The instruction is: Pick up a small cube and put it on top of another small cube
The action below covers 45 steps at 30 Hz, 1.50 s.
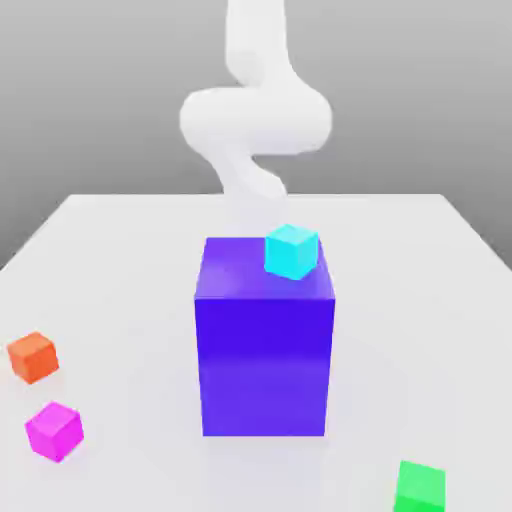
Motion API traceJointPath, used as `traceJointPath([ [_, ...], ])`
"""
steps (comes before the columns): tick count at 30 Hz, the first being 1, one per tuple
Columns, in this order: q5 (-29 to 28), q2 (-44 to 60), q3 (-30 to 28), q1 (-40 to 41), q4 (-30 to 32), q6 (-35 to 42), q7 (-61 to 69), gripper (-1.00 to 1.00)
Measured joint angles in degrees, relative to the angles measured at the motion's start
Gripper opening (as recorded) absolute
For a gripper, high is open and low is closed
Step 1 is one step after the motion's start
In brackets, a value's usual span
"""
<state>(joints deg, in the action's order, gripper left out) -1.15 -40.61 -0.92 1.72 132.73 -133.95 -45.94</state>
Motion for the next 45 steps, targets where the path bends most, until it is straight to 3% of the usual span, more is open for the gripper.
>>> traceJointPath([
  [15, -2.04, 31.37, -9.79, 8.33, 5.74, -13.1, 2.95, 0.0],
  [24, 6.2, 50.49, -12.04, 16.15, 9.12, -20.83, 11.46, 0.0],
  [30, 12.39, 63.03, -7.84, 21.4, 8.1, -28.82, 16.64, 0.0],
  [31, 13.1, 64.82, -7.09, 22.0, 7.72, -30.22, 17.17, -1.0],
  [38, 13.17, 65.14, -6.9, 22.17, 7.67, -30.43, 17.22, -1.0],
  [43, 8.96, 56.38, -10.01, 19.66, 9.53, -23.58, 13.91, -1.0],
  [45, 7.47, 55.28, -8.57, 15.68, 8.69, -21.62, 10.04, -1.0],
])
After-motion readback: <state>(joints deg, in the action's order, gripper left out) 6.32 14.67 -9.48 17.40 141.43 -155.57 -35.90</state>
